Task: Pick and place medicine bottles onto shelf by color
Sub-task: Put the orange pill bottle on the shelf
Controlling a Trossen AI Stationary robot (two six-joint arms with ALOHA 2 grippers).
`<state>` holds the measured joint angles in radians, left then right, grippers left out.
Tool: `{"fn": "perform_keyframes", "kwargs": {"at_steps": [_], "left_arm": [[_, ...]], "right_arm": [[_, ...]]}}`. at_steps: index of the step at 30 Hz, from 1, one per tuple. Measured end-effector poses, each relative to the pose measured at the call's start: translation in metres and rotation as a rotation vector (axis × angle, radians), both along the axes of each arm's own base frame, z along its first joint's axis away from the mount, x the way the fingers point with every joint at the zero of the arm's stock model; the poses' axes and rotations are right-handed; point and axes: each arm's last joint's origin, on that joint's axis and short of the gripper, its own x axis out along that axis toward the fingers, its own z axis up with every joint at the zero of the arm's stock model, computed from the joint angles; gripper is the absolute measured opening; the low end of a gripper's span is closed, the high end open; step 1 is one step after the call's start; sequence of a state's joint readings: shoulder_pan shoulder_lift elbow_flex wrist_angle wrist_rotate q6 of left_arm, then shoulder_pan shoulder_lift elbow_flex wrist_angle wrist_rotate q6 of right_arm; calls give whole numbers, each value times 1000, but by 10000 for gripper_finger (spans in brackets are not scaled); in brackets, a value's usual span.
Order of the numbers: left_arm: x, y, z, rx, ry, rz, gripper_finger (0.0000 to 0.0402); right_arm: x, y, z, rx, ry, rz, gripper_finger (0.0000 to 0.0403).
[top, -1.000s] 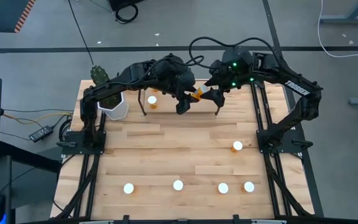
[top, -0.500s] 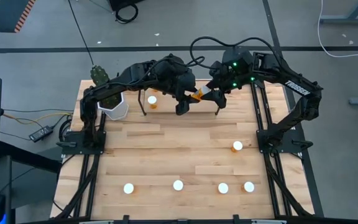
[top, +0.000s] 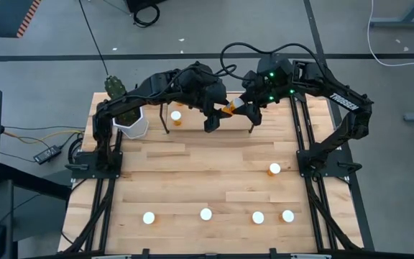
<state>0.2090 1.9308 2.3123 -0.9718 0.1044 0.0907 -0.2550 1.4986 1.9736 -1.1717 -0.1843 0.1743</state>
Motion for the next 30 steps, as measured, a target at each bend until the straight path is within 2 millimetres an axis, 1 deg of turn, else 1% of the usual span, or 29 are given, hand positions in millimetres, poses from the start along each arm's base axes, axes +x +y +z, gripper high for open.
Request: {"fn": "perform_keyframes", "kwargs": {"at_steps": [6, 9, 11, 15, 19, 22, 24, 27, 30], "left_arm": [[-1, -2, 0, 0, 5, -3, 203], [-7, 0, 3, 4, 13, 0, 209], [-15, 2, 8, -2, 20, 12, 216], [-27, 2, 23, 7, -36, 21, 229], [-31, 1, 23, 8, -15, 38, 238], [-41, 0, 26, 17, 17, 62, 240], [-51, -1, 31, 28, 24, 85, 238], [-63, -3, 41, 10, -1, 123, 231], [-74, -5, 50, -20, -34, 147, 223]], "right_arm": [[-1, 0, -1, -13, 13, 17, 224], [-1, -2, -1, -20, 14, 13, 221], [-3, -5, -2, -24, 24, 1, 220], [-8, -8, -2, -37, 40, -6, 221], [-12, -13, 0, -62, 37, -16, 220], [-14, -23, -1, -114, 51, -66, 221], [-11, -31, -3, -170, 69, -83, 221], [1, -47, -16, -223, 140, -83, 221], [17, -65, -34, -229, 215, -82, 221]]}}
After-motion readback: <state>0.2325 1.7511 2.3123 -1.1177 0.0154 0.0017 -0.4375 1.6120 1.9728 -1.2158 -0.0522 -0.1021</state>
